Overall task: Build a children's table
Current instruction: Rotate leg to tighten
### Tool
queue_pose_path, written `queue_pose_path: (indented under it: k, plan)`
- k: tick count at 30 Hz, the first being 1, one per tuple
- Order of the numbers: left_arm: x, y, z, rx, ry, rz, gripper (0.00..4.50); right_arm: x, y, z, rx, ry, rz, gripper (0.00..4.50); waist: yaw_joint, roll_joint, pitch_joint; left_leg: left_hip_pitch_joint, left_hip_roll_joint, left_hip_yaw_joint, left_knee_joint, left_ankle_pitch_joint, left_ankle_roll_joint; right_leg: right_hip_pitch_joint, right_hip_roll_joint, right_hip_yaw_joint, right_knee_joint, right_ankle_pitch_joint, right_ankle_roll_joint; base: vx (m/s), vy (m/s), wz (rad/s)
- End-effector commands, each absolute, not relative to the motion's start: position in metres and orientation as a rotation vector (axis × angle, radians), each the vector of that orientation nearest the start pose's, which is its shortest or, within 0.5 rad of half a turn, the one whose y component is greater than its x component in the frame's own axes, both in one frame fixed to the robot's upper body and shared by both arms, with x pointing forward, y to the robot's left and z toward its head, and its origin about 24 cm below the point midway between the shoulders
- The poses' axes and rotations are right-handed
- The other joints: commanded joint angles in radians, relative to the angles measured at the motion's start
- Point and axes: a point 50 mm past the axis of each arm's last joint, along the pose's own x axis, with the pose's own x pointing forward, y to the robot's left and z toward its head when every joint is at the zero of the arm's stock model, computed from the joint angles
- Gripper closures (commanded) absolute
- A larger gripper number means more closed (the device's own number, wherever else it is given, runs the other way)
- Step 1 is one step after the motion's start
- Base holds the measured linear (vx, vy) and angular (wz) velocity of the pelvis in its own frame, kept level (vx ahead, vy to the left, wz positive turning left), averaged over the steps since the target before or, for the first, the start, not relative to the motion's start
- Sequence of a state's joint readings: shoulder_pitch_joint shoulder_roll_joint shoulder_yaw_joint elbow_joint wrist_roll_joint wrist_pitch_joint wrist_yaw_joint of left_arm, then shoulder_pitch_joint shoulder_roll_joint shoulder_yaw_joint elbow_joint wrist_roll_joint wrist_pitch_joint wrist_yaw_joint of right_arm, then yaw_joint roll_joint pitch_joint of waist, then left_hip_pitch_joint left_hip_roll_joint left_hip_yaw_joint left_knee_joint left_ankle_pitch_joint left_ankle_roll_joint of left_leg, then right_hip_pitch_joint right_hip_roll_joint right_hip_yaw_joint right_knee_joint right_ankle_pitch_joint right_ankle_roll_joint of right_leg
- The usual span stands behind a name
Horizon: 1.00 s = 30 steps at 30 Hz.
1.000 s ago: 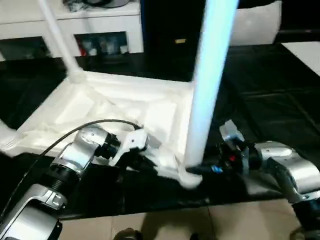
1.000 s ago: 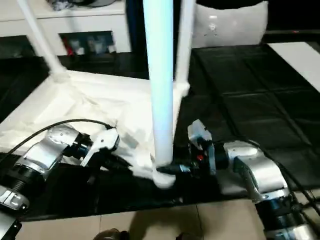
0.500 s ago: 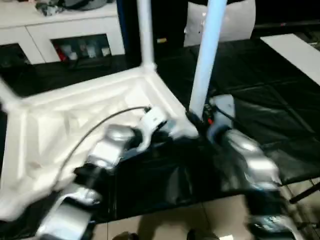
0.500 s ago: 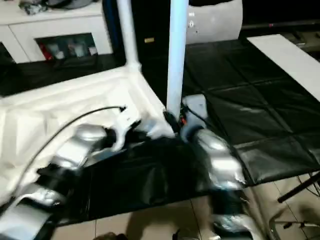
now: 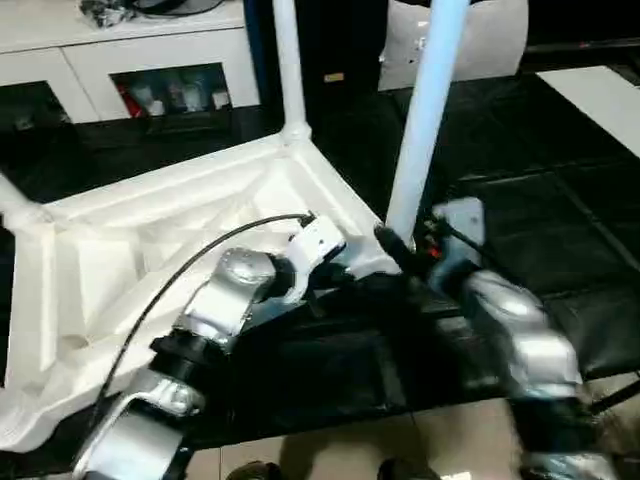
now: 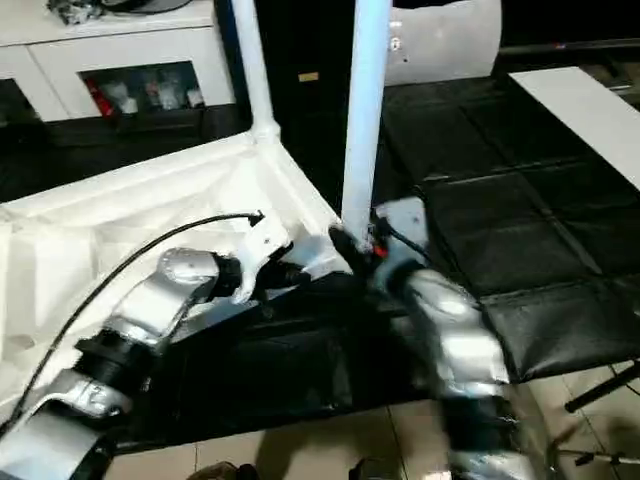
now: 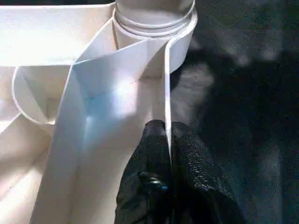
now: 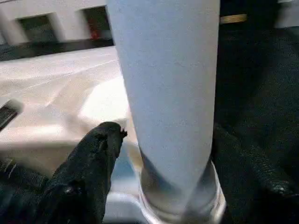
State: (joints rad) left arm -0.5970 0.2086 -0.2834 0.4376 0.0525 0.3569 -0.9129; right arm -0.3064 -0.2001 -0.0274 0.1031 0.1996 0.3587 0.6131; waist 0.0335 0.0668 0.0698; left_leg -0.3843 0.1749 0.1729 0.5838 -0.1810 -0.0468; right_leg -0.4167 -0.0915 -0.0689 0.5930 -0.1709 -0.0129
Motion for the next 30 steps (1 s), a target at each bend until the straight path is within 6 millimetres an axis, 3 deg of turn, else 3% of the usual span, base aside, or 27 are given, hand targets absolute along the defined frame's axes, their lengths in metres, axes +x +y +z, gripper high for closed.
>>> queue_pose_path:
  k: [1,3,8,9,10,14,17,18,19,23,30]
  plan:
    - [0.322,0.078,0.073,0.332,0.332,-1.170,4.50,0.291,-0.128,0.070,0.060,0.175,0.816,0.88,0.005,-0.012,-0.069,0.006,0.039,-0.010,-0.059,-0.156,0.116,0.069,-0.051,0.039,-0.070,-0.150,-0.234,0.000,0.000,0.00]
    - [0.318,0.087,0.070,0.369,0.333,-1.254,4.50,0.288,-0.142,0.072,0.008,0.186,0.902,0.60,0.007,-0.011,-0.068,0.007,0.040,-0.012,-0.060,-0.189,0.099,0.069,-0.052,0.038,-0.075,-0.222,-0.222,0.000,0.000,0.00]
    - [0.306,0.111,0.066,0.483,0.378,-1.493,4.50,0.279,-0.164,0.081,-0.082,0.229,1.166,0.50,0.013,-0.014,-0.070,0.009,0.045,-0.012,-0.060,-0.198,0.104,0.068,-0.052,0.039,-0.071,-0.223,-0.224,0.000,0.000,0.00]
    - [0.306,0.112,0.066,0.485,0.381,-1.503,4.50,0.278,-0.165,0.081,-0.084,0.230,1.179,0.50,0.018,-0.010,-0.070,0.013,0.049,-0.010,-0.059,-0.191,0.106,0.062,-0.052,0.040,-0.069,-0.211,-0.232,0.000,0.000,0.00]
    - [0.304,0.116,0.066,0.493,0.390,-1.549,4.50,0.276,-0.166,0.083,-0.100,0.242,1.240,0.50,0.020,-0.015,-0.071,0.013,0.049,-0.009,-0.058,-0.187,0.108,0.062,-0.051,0.040,-0.068,-0.206,-0.235,0.000,0.000,0.00]
    - [0.302,0.125,0.067,0.518,0.412,-1.631,4.50,0.271,-0.165,0.084,-0.148,0.259,1.385,0.50,0.043,-0.014,-0.075,0.015,0.053,-0.008,-0.055,-0.159,0.110,0.060,-0.055,0.041,-0.057,-0.171,-0.256,0.000,0.000,0.00]
    - [0.302,0.127,0.067,0.524,0.423,-1.657,4.50,0.270,-0.165,0.084,-0.153,0.264,1.425,0.50,0.055,-0.017,-0.076,0.016,0.053,-0.007,-0.053,-0.154,0.111,0.059,-0.057,0.042,-0.056,-0.167,-0.259,0.000,0.000,0.00]
    - [0.300,0.129,0.068,0.540,0.450,-1.725,4.50,0.269,-0.163,0.086,-0.144,0.283,1.505,0.50,0.055,-0.028,-0.074,0.013,0.051,-0.005,-0.053,-0.156,0.111,0.061,-0.057,0.041,-0.058,-0.180,-0.254,0.000,0.000,0.00]
    - [0.299,0.130,0.068,0.548,0.455,-1.744,4.50,0.269,-0.163,0.086,-0.140,0.286,1.524,0.50,0.057,-0.025,-0.076,0.013,0.050,-0.007,-0.053,-0.156,0.111,0.063,-0.058,0.040,-0.055,-0.190,-0.255,0.000,0.000,0.00]
    - [0.299,0.130,0.069,0.555,0.465,-1.809,4.50,0.269,-0.162,0.087,-0.120,0.323,1.603,0.94,0.061,-0.022,-0.072,0.017,0.054,-0.007,-0.055,-0.178,0.097,0.057,-0.058,0.043,-0.060,-0.242,-0.242,0.000,0.000,0.00]
    - [0.297,0.126,0.069,0.572,0.469,-1.864,4.50,0.270,-0.162,0.086,-0.122,0.381,1.687,1.37,0.075,-0.022,-0.073,0.018,0.055,-0.008,-0.054,-0.169,0.090,0.057,-0.059,0.044,-0.054,-0.212,-0.255,0.000,0.000,0.00]
